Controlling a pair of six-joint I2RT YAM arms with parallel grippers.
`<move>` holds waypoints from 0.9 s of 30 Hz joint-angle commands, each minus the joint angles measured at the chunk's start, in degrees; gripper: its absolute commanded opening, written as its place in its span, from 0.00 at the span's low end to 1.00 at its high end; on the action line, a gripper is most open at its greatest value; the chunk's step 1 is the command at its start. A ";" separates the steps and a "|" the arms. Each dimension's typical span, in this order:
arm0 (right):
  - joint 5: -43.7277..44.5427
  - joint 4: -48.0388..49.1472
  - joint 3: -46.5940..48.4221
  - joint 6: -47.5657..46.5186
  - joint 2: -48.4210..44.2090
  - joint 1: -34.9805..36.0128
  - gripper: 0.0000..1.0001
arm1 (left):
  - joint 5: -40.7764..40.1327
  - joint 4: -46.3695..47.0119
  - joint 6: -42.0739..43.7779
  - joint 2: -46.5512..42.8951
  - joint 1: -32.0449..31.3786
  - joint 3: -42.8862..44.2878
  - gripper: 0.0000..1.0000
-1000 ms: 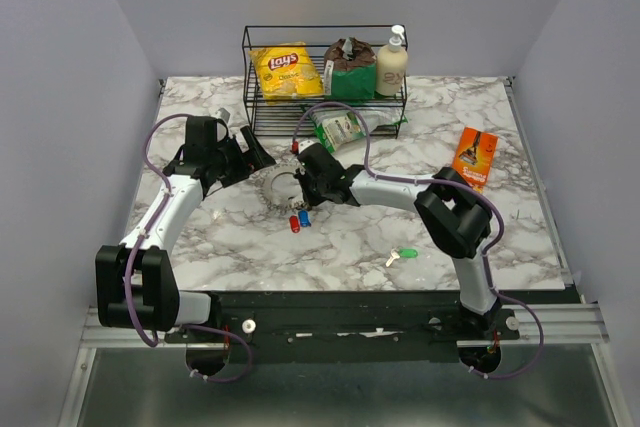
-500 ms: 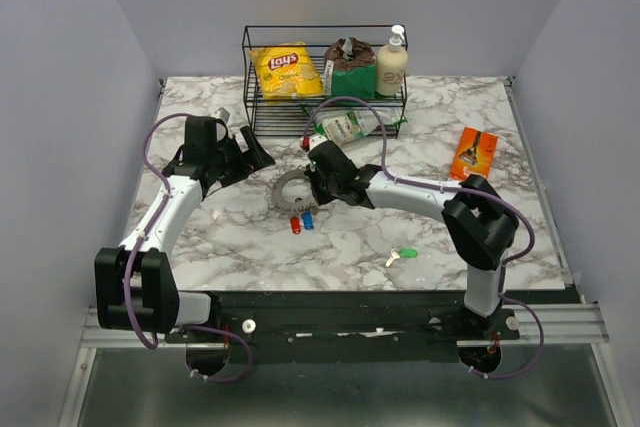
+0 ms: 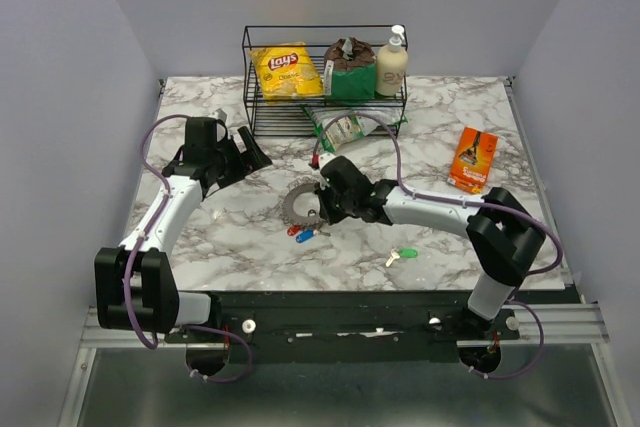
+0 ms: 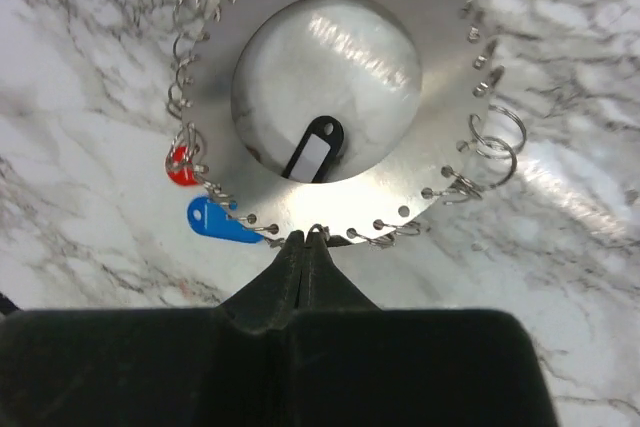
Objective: Put the keys on the keyring
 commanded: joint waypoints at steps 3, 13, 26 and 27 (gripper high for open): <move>-5.82 1.12 -3.75 0.08 -1.44 3.38 0.01 | -1.17 0.78 -0.90 0.63 0.41 -1.04 0.99; -5.22 1.65 -8.06 -3.26 -9.33 3.73 0.61 | -0.64 2.27 -1.16 -0.07 0.40 -3.06 0.99; 6.13 0.51 -4.64 -1.07 -13.13 2.59 0.83 | 1.38 4.29 -0.90 -3.58 -0.12 -5.00 0.99; 5.52 0.51 -4.38 -0.81 -12.96 2.24 0.82 | 1.55 4.47 -1.16 -3.85 -0.12 -4.91 0.99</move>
